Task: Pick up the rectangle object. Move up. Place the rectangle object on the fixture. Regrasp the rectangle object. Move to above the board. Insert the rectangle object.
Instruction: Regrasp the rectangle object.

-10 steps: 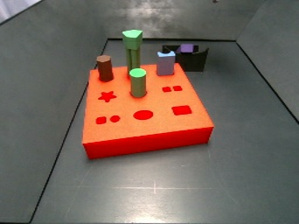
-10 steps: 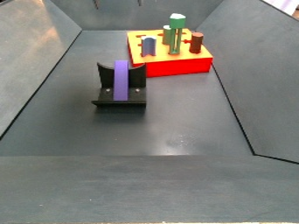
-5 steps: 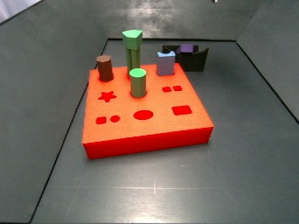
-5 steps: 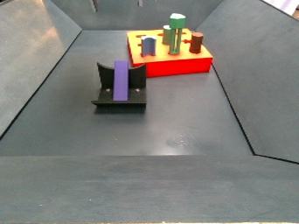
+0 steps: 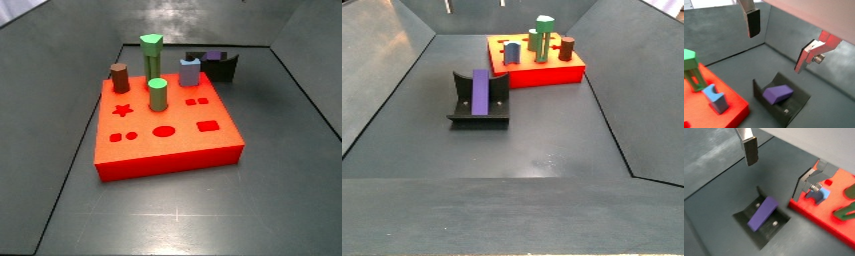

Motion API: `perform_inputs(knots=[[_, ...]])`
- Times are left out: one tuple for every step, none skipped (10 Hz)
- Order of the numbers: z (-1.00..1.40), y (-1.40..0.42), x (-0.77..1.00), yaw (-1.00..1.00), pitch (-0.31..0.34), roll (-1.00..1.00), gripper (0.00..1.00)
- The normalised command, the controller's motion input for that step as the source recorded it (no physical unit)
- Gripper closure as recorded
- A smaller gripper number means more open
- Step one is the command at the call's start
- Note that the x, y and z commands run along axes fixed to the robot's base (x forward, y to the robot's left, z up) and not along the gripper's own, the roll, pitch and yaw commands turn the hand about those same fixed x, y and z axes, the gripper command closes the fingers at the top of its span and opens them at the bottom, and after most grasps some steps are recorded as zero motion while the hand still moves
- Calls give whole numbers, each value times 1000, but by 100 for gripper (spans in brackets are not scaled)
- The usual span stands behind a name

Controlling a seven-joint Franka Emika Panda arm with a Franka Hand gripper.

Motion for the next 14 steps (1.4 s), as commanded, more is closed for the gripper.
perform_inputs(knots=[[6,-18,-9,37,-9,1000,0],[5,-21,8,38,-1,1000,0],[-5,-21,20,40,6,1000,0],[-7,-24,29,41,12,1000,0],[-6,-24,45,46,27,1000,0],[-5,-27,60,52,51,1000,0],[-6,-31,72,61,76,1000,0],[-8,-32,80,70,95,1000,0],[-16,-37,88,99,127,849,0],[-12,-39,87,109,129,716,0],[-16,-39,90,129,120,451,0],[-4,-25,84,146,98,266,0],[-4,-25,71,156,68,205,0],[-1000,75,30,211,20,156,0]])
